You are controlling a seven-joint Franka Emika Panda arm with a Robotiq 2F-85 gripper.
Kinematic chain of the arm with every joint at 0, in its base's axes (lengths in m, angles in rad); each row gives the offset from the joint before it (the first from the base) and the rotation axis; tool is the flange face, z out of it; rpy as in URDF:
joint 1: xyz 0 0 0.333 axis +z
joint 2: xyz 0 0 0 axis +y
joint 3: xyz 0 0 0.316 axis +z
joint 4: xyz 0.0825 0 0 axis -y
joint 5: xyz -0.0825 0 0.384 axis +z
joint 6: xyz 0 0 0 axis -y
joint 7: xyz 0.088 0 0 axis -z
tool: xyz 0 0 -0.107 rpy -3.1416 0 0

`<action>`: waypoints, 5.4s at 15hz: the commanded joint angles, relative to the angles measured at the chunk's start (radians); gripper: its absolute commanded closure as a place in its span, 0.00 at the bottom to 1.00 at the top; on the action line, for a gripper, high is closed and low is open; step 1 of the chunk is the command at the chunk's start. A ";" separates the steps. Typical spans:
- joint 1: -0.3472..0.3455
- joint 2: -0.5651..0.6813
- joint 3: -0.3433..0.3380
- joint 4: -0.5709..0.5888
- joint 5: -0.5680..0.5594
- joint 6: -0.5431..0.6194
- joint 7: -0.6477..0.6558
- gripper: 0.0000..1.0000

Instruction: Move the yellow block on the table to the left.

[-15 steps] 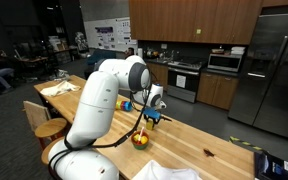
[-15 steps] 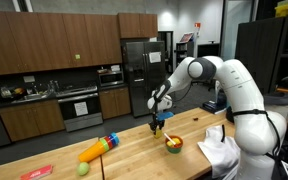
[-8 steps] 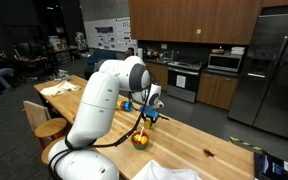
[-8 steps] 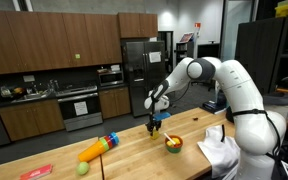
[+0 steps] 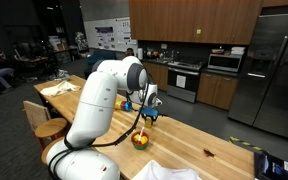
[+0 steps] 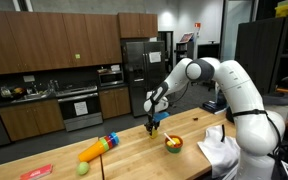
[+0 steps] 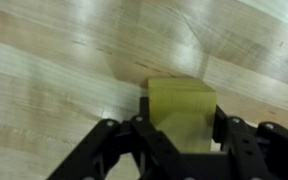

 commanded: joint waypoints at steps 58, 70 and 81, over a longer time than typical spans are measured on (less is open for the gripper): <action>-0.035 0.001 0.197 0.108 0.031 -0.345 -0.440 0.00; -0.010 0.027 0.167 0.087 -0.069 -0.278 -0.559 0.00; 0.039 0.053 0.131 0.065 -0.240 -0.132 -0.789 0.00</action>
